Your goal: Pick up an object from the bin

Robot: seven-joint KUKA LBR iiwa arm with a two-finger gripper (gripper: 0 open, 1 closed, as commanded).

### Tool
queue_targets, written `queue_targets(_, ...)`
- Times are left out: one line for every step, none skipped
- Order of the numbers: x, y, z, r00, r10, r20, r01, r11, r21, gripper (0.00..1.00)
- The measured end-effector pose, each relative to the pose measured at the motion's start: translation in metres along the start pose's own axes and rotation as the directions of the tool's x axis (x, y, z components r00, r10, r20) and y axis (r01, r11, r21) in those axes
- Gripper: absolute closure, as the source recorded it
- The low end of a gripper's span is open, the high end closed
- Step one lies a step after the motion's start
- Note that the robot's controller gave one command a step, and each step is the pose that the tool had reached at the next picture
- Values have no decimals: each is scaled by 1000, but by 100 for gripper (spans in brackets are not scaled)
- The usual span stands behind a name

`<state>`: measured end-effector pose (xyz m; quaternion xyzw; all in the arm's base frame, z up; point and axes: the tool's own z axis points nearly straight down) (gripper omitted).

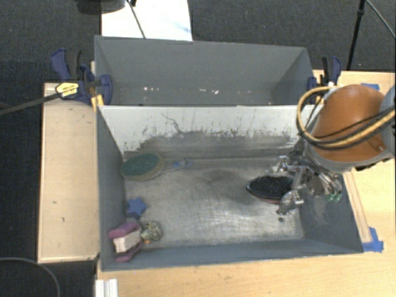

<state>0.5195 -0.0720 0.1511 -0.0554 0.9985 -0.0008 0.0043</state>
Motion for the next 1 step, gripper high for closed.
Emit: queue_targets(-1, 0, -3, 1000, 8, -4, -8, 1000, -2, 100)
